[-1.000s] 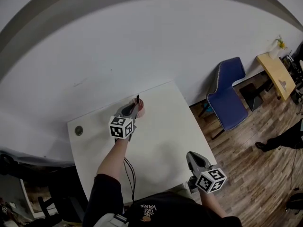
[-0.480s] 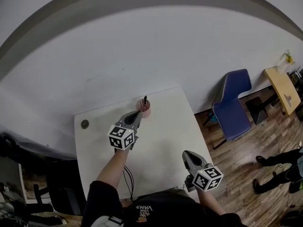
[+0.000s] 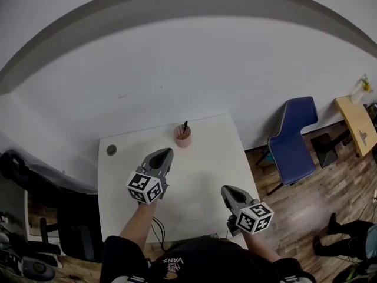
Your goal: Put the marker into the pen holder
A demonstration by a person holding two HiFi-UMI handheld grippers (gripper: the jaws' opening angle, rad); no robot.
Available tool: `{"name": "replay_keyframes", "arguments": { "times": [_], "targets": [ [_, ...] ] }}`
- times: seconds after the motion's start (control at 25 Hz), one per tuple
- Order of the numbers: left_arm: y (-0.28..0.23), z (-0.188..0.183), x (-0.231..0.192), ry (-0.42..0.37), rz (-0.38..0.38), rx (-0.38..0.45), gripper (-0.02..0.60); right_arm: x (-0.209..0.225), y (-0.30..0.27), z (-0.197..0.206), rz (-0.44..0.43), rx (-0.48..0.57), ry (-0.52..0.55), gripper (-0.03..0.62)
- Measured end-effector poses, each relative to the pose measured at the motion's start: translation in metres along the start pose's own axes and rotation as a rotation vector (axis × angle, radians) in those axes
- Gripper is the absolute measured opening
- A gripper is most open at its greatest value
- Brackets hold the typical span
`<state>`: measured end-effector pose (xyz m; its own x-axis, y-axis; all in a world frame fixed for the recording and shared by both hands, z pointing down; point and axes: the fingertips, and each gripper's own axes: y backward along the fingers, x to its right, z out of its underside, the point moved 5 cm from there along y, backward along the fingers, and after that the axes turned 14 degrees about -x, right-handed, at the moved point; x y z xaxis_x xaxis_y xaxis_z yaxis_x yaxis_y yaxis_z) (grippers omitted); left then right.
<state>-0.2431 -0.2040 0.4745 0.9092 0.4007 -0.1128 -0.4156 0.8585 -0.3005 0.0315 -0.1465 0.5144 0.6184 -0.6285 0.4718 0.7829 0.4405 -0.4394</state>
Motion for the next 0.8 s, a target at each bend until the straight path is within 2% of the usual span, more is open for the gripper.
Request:
{"name": "replay_keyframes", "arguments": {
  "times": [0.28,0.56,0.8],
  "targets": [
    [0.039,0.013,0.022,0.036,-0.073,0.008,0.054,-0.004,0.0,-0.009,-0.06,-0.022,0.061,0.002],
    [0.071,0.042,0.055,0.056,-0.153,-0.013,0.054,-0.006,0.0,-0.01,-0.114,-0.046,0.106,0.002],
    [0.094,0.066,0.078,0.12,-0.199,-0.008,0.054,-0.008,-0.003,-0.007,-0.15,-0.067,0.131,0.002]
  ]
}}
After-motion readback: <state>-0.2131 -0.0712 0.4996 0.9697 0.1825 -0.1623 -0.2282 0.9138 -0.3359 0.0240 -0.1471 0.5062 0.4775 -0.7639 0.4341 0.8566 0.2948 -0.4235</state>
